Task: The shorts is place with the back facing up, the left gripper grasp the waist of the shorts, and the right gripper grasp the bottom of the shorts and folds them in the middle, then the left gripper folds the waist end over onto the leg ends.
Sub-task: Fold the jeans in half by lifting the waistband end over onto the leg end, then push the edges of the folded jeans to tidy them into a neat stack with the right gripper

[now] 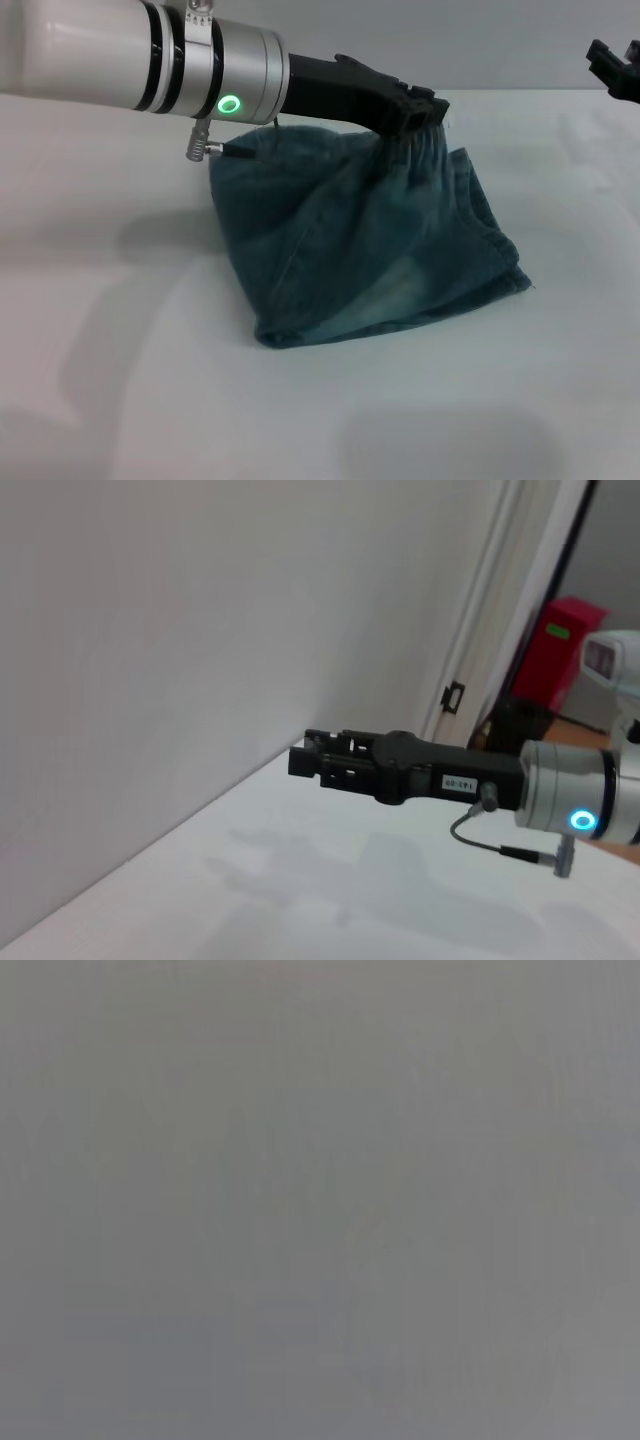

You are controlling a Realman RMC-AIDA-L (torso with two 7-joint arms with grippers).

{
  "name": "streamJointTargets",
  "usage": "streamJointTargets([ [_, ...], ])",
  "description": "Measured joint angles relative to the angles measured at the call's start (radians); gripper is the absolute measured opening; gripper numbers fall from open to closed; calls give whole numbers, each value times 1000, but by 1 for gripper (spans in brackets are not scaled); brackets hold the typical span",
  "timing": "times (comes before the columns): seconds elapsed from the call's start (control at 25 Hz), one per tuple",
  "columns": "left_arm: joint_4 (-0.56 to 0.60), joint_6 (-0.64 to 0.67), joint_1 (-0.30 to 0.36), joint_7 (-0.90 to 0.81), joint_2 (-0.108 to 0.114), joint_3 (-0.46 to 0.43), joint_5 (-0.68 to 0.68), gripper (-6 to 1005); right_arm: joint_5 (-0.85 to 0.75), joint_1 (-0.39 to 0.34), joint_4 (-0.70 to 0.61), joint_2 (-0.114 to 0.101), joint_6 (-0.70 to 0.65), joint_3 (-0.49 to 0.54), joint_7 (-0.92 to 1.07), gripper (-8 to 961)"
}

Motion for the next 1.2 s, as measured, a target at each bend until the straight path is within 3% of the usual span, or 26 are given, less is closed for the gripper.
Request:
streamJointTargets([
  [0.16,-17,-21,1,8,0,15,-35,100,0,5,0,2,1,8,0,527],
  [0.52,-12,-36,49,85,5,-21,-125,495,0,11,2,7,1,9,-1,528],
  [0.76,-39,-73,125,245,5,-132,-260,737,-1,11,7,9,-7,6,-1,528],
  [1.0,-167,-120,210,542,5,-220,-549,809,-69,-2,-13,8,-165,-92,31,528],
  [1.2,-313,-99,261,886,3,-254,-842,842,-271,-24,-182,-15,-407,-212,295,528],
])
